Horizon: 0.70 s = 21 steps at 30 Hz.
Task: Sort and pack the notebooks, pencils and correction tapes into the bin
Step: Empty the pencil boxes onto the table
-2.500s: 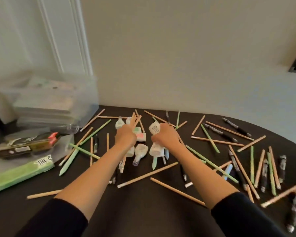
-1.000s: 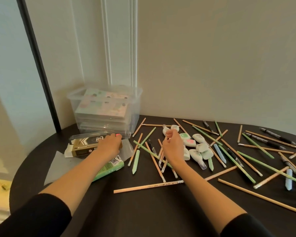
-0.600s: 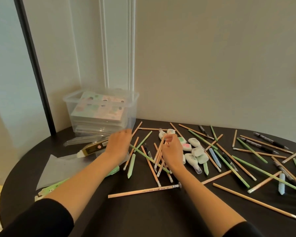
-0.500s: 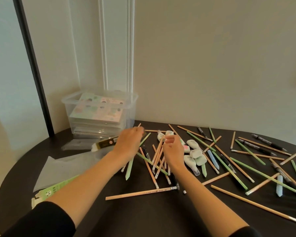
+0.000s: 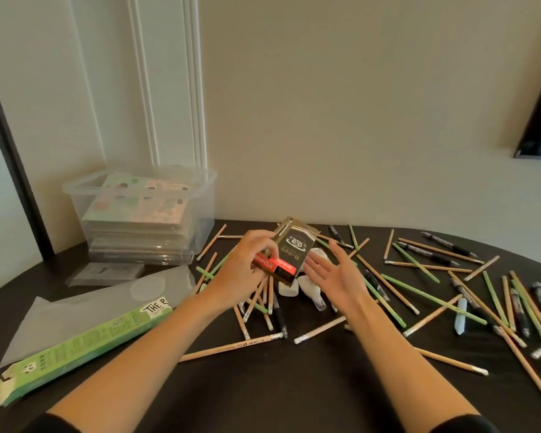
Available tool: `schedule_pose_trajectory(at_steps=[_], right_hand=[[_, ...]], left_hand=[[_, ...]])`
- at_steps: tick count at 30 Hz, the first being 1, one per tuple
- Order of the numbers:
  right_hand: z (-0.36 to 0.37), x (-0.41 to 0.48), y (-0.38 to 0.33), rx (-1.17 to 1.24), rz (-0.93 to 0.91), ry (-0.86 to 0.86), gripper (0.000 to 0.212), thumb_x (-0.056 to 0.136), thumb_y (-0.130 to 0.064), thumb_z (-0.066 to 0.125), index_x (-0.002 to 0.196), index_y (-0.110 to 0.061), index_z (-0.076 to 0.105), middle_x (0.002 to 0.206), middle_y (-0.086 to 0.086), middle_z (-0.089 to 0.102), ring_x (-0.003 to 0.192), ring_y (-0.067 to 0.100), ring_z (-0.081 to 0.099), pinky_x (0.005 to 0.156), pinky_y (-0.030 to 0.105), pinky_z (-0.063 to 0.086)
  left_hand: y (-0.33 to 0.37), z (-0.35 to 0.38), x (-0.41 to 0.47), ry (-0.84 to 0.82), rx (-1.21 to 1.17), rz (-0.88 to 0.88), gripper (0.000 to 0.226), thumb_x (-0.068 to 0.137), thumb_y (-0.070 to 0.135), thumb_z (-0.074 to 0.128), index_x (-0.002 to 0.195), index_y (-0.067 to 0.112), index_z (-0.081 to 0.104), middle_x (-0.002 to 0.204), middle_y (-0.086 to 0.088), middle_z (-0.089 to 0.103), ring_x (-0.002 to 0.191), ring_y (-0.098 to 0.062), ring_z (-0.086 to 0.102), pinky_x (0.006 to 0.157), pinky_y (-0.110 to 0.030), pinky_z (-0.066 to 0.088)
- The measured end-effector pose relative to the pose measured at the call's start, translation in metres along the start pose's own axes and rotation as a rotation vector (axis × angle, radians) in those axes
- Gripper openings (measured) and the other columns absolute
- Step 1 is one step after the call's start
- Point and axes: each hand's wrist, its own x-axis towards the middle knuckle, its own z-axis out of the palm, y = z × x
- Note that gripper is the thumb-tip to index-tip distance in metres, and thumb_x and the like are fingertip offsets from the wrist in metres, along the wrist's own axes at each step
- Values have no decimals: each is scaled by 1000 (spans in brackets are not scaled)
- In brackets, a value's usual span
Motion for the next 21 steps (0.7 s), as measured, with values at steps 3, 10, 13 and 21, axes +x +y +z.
schedule_pose_trajectory(at_steps=[3, 10, 13, 21], right_hand=[[-4, 1, -2, -77, -27, 9, 62, 91, -26, 56, 144, -26, 23, 108, 14, 62, 98, 26, 63, 71, 33, 53], [0, 10, -9, -247, -63, 70, 47, 83, -6, 65, 120, -14, 38, 102, 15, 62, 75, 22, 70, 59, 30, 56], [1, 7, -5, -301, -118, 120, 33, 81, -6, 67, 105, -13, 45, 92, 9, 65, 72, 20, 71, 59, 27, 57], [1, 0, 9, -321, -52, -74, 11, 92, -13, 54, 90, -4, 60, 83, 5, 73, 81, 21, 71, 64, 25, 57]], left_hand=[[-6, -2, -4, -30, -51, -64, 45, 81, -10, 58, 83, 34, 48, 122, 15, 41, 123, -6, 35, 97, -30, 46], [-11, 3, 0, -21, 40, -12, 35, 79, -14, 55, 81, 20, 52, 114, 14, 44, 116, -2, 39, 84, -3, 37], [-14, 4, 6, 14, 120, -133, 26, 80, -9, 55, 90, 14, 60, 120, 2, 47, 120, -14, 42, 96, -17, 35], [-18, 21, 9, -132, 428, -240, 91, 73, 46, 70, 145, 20, 20, 145, -1, 32, 130, -20, 34, 111, -43, 25]])
